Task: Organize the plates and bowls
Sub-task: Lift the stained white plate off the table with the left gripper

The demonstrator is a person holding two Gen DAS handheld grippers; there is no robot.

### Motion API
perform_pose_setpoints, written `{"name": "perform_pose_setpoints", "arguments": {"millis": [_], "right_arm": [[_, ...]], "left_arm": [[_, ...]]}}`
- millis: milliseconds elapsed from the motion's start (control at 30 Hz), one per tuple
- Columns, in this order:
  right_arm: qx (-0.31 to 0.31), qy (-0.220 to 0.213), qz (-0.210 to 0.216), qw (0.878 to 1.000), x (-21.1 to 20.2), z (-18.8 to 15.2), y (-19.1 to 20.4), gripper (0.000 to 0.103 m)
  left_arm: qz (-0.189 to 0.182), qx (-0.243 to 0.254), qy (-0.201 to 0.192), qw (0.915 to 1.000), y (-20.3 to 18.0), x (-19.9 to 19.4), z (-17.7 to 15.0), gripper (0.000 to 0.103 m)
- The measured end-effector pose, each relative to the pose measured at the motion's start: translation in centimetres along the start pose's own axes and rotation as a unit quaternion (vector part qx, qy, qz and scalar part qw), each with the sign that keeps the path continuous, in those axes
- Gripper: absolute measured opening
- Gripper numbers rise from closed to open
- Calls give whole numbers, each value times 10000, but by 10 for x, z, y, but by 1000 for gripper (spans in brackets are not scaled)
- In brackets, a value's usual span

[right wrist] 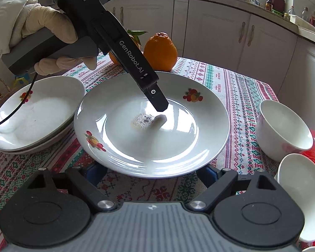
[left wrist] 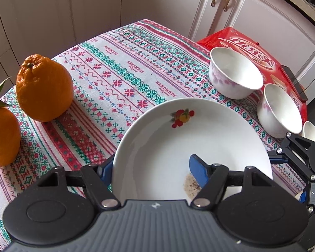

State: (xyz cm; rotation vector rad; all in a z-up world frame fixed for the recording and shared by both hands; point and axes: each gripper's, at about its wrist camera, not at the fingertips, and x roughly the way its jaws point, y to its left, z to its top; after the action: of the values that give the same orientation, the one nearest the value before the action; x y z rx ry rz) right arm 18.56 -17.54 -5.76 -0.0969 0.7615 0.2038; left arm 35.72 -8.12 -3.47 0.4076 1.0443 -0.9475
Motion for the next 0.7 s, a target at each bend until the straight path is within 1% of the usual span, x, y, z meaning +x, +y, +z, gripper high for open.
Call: {"name": "perform_pose_setpoints", "arguments": {"millis": [133, 400, 700], "right_arm": [[-14, -53, 48, 10000, -11, 2, 3, 94], [-203, -230, 217, 9993, -32, 5, 11, 94], [-473, -334, 452, 9973, -47, 5, 33, 94]], "left_arm": [[59, 0, -88, 9999, -5, -12, -5, 71], [206, -204, -337, 9990, -13, -44, -23, 71], [398, -428, -573, 9966, -18, -79, -55, 71]]}}
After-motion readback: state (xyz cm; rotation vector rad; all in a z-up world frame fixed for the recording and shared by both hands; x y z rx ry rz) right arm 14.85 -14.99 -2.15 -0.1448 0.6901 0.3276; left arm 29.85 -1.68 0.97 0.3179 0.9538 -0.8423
